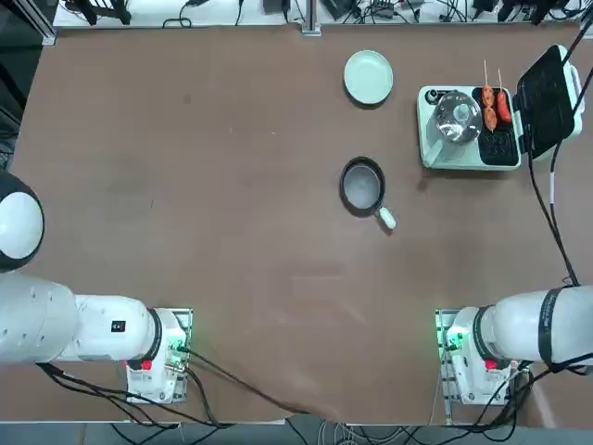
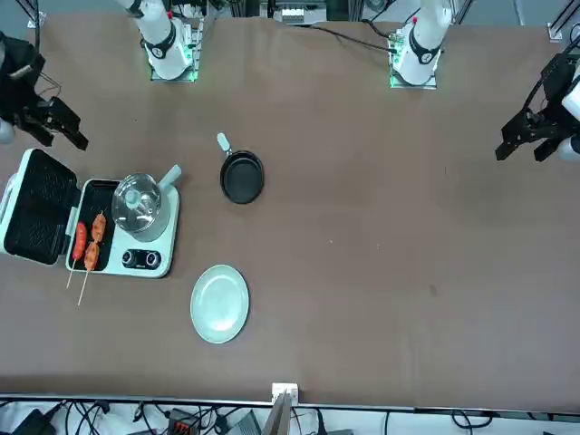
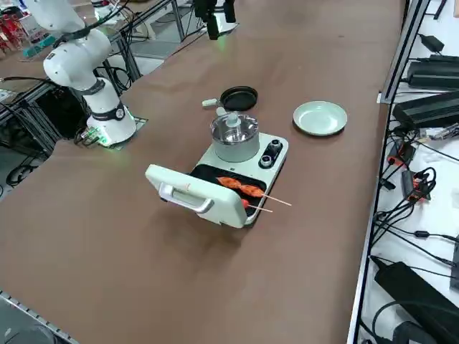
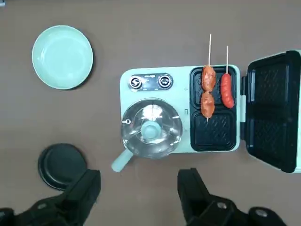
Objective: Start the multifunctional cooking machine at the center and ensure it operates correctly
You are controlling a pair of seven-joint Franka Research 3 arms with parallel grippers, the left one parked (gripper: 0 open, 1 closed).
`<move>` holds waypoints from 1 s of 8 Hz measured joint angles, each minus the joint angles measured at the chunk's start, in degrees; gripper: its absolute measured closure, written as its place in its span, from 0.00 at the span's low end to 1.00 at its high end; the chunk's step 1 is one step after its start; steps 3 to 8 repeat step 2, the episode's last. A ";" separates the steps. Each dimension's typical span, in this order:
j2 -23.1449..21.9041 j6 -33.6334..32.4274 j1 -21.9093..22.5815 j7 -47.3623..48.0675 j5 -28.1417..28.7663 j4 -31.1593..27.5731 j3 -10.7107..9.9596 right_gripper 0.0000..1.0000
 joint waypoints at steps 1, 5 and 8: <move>-0.25 -0.01 -0.29 -0.32 0.00 0.05 0.00 0.00; -0.53 -0.03 -0.30 -0.94 0.00 0.07 0.02 0.00; -0.53 -0.03 -0.30 -0.94 0.00 0.07 0.02 0.00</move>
